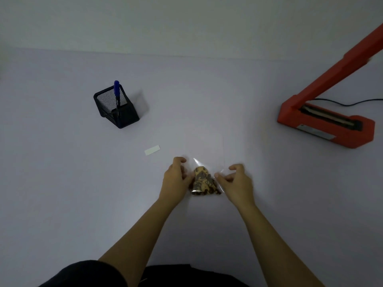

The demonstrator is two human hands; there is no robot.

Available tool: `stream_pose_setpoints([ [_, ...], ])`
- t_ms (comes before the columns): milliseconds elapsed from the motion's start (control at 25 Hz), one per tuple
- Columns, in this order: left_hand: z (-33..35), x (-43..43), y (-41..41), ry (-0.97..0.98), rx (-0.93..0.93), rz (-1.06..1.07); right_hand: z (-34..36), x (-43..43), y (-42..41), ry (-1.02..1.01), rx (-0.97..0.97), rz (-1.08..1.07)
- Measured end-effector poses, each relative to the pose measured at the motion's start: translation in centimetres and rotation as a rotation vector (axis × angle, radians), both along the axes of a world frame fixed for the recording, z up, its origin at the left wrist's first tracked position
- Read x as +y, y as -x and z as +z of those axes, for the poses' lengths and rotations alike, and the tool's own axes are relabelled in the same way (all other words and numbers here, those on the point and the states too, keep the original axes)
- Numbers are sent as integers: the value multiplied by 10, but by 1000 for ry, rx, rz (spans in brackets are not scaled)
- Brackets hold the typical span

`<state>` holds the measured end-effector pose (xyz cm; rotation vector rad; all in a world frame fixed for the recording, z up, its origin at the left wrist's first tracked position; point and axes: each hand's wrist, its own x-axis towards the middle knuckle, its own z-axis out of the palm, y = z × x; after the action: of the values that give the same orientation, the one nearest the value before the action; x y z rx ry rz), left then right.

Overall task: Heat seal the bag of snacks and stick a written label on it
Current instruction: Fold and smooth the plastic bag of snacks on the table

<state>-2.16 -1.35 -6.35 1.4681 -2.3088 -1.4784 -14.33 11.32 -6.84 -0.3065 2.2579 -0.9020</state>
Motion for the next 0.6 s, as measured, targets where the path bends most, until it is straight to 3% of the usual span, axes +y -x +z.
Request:
stream_pose_setpoints([
  [200, -1, -3, -5, -154, 54, 83, -4, 5, 4, 28, -116, -19],
  [400, -3, -9, -7, -160, 60, 17, -10, 12, 7, -47, -105, 32],
  [600, 1, -4, -3, -72, 65, -4, -6, 11, 6, 19, -56, 69],
])
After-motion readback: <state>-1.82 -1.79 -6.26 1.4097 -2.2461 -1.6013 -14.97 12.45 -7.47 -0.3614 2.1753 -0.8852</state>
